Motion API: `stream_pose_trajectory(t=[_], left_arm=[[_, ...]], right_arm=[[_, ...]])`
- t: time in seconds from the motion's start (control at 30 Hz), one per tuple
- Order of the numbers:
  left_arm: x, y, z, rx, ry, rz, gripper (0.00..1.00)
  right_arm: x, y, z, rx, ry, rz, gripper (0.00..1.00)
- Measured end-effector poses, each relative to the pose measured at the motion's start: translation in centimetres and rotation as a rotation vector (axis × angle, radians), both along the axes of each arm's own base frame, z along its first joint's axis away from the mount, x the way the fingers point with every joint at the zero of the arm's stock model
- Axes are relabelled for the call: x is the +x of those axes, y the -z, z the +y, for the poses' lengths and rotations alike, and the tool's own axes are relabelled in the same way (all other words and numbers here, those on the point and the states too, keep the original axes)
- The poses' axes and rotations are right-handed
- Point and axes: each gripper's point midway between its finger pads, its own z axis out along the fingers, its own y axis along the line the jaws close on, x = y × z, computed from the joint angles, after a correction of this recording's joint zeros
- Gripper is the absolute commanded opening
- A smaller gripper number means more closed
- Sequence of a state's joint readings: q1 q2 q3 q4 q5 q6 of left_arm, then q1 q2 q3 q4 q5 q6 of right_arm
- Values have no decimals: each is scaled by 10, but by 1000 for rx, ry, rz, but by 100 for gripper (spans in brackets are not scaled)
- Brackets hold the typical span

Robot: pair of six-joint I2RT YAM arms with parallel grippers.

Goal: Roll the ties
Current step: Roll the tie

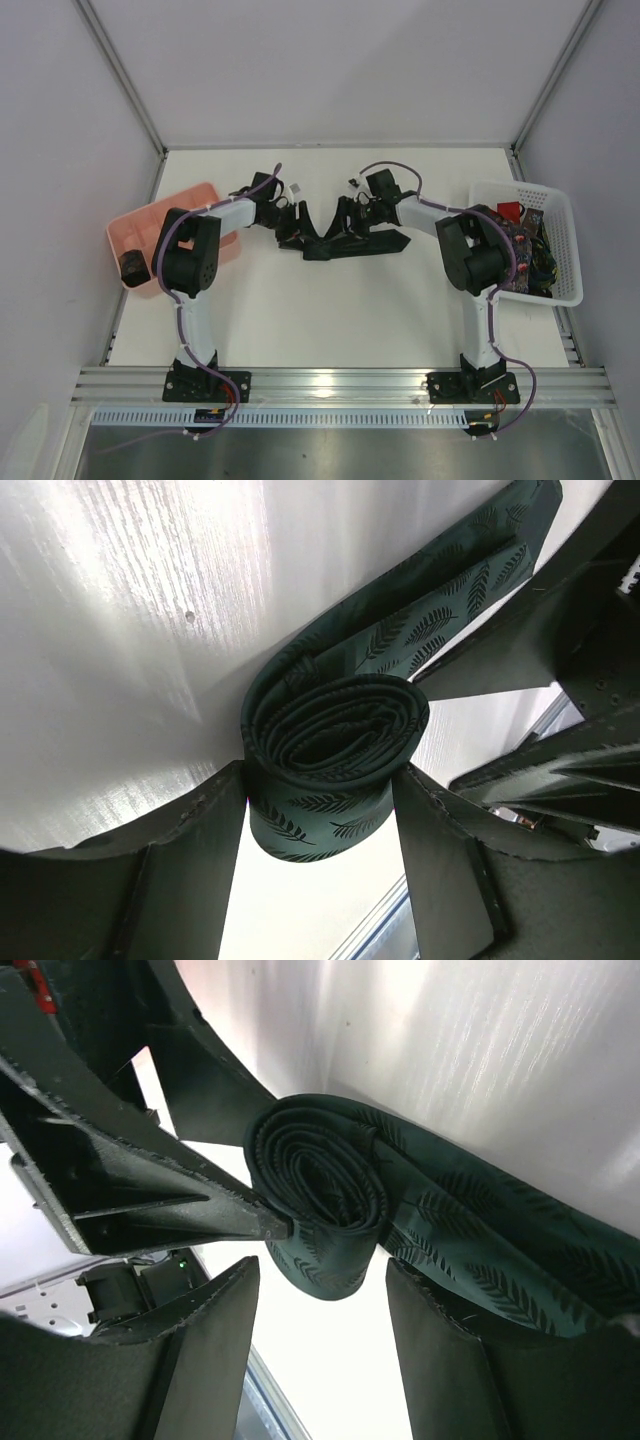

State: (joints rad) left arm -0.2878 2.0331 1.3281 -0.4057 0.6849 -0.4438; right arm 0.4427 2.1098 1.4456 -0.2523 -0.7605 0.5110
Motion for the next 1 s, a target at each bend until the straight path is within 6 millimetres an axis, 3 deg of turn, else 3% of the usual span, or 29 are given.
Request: stream_pose_trajectory(t=[0.37,0.73,1.0], left_arm=[[2,1,1,-15,-9,10,63],[3,2,0,-23,-20,11,69],[-2,1,2,-30,-21,19,72]], right_arm=[[2,21,5,14,-4,47,55],[5,18,14,78,-3,77,29],[4,16,15,87,-1,89,23]])
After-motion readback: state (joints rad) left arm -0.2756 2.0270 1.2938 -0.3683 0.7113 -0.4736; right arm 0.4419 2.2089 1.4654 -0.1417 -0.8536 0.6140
